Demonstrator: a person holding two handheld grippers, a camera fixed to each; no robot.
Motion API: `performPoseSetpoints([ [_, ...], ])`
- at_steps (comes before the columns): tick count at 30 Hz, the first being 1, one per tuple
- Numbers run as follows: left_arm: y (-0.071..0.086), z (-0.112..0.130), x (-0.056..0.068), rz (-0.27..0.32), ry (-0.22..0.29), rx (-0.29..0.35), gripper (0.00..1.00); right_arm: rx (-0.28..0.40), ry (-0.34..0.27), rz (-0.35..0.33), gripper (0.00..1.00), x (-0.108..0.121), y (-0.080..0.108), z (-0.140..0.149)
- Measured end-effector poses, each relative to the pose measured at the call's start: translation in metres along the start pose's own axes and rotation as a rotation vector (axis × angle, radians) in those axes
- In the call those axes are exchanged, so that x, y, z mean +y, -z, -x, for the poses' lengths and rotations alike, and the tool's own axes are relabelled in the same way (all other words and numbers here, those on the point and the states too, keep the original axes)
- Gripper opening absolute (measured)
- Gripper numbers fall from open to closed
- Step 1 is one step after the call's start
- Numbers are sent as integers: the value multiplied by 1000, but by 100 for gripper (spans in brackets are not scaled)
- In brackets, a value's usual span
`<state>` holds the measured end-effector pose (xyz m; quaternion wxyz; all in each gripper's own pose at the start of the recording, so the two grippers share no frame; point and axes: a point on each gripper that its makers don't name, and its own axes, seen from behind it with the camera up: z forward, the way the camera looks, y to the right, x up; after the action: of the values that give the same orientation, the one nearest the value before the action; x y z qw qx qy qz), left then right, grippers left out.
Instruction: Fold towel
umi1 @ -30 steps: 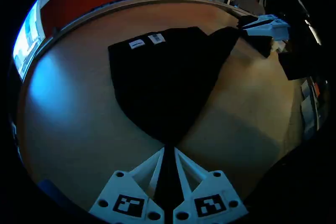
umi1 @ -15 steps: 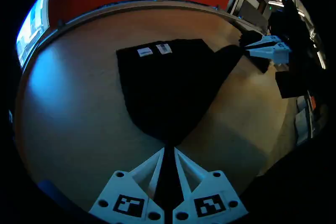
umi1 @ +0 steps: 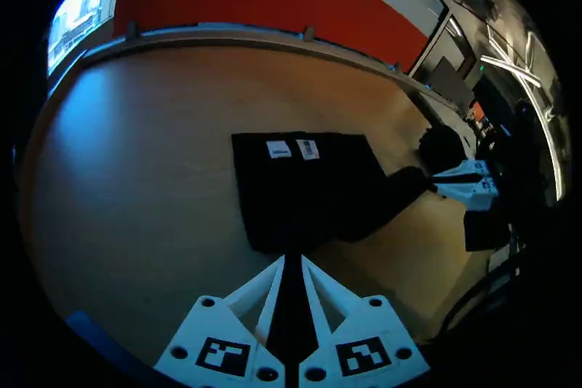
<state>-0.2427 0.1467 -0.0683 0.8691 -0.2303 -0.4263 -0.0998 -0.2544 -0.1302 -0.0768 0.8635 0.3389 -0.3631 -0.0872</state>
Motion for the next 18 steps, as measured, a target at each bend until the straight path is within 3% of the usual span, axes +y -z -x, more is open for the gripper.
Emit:
performPoseSetpoints([
  [6, 1, -25, 5, 32, 45, 40, 0, 9, -7, 1, 10, -3, 5, -1],
  [18, 0, -30, 2, 36, 61, 47, 0, 19, -11, 13, 11, 5, 7, -7],
])
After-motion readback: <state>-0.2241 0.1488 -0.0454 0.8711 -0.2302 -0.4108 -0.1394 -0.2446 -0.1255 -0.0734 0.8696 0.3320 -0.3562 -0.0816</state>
